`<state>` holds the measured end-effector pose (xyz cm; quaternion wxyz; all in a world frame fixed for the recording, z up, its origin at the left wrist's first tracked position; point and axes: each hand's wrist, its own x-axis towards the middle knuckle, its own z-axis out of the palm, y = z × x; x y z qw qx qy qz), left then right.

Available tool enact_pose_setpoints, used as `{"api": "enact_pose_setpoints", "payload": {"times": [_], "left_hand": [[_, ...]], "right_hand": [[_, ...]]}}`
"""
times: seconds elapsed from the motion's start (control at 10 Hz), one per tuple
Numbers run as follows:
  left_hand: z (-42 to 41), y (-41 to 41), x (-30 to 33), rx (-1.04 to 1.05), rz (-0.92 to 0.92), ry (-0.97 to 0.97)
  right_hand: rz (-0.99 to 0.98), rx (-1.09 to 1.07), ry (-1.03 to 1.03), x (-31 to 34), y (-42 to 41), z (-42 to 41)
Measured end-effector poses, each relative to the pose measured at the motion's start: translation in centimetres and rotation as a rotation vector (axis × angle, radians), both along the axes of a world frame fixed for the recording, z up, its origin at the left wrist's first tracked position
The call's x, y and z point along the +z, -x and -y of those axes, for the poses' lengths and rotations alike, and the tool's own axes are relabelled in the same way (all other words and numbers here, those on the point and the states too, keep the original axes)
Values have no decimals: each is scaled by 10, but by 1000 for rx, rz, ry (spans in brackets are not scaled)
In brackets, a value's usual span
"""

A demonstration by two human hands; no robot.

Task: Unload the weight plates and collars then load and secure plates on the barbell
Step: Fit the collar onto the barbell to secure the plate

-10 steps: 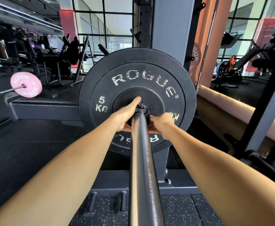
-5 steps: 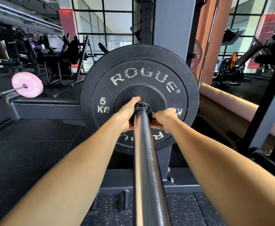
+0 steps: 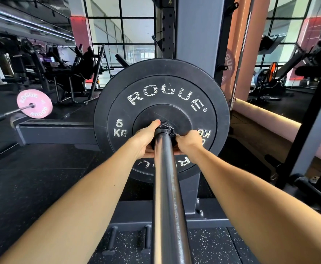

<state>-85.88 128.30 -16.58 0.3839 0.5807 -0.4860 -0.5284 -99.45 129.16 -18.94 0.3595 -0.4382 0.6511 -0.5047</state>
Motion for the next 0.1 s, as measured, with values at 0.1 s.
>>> {"api": "enact_pose_setpoints", "payload": {"times": [0.1], "left_hand": [[-2, -5, 2, 64, 120, 65]], "right_hand": [[-14, 50, 15, 0, 5, -3]]}}
